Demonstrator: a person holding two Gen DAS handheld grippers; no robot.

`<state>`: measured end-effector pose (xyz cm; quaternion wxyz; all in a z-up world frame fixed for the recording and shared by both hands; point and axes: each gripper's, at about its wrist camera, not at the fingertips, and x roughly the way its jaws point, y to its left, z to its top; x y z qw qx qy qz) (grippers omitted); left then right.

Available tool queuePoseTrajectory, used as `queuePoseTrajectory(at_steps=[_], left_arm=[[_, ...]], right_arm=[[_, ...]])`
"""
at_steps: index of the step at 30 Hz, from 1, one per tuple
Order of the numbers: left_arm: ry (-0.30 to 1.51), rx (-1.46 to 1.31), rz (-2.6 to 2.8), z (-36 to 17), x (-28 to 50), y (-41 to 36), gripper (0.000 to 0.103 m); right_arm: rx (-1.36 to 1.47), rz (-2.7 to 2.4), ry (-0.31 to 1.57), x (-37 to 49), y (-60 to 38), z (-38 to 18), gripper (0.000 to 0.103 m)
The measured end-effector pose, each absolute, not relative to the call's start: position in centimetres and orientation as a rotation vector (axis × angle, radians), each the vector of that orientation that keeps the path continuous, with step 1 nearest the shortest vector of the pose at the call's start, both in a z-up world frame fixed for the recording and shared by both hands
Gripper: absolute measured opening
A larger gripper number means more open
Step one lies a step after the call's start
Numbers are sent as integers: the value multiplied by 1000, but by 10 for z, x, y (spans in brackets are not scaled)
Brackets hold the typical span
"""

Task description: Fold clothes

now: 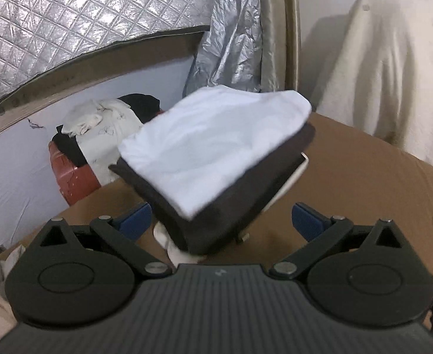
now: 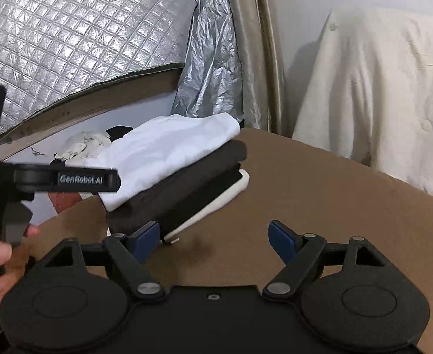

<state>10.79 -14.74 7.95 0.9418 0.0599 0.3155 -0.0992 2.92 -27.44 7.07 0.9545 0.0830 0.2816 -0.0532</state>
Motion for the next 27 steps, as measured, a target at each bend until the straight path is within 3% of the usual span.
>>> queuePoseTrajectory(at_steps=[12, 27], left_arm=[[689, 113, -229, 59, 27, -168, 103], [704, 85, -218, 26, 0, -187, 103]], right_arm=[[206, -196, 579, -24, -297, 53, 85], [226, -208, 586, -47, -310, 28, 85]])
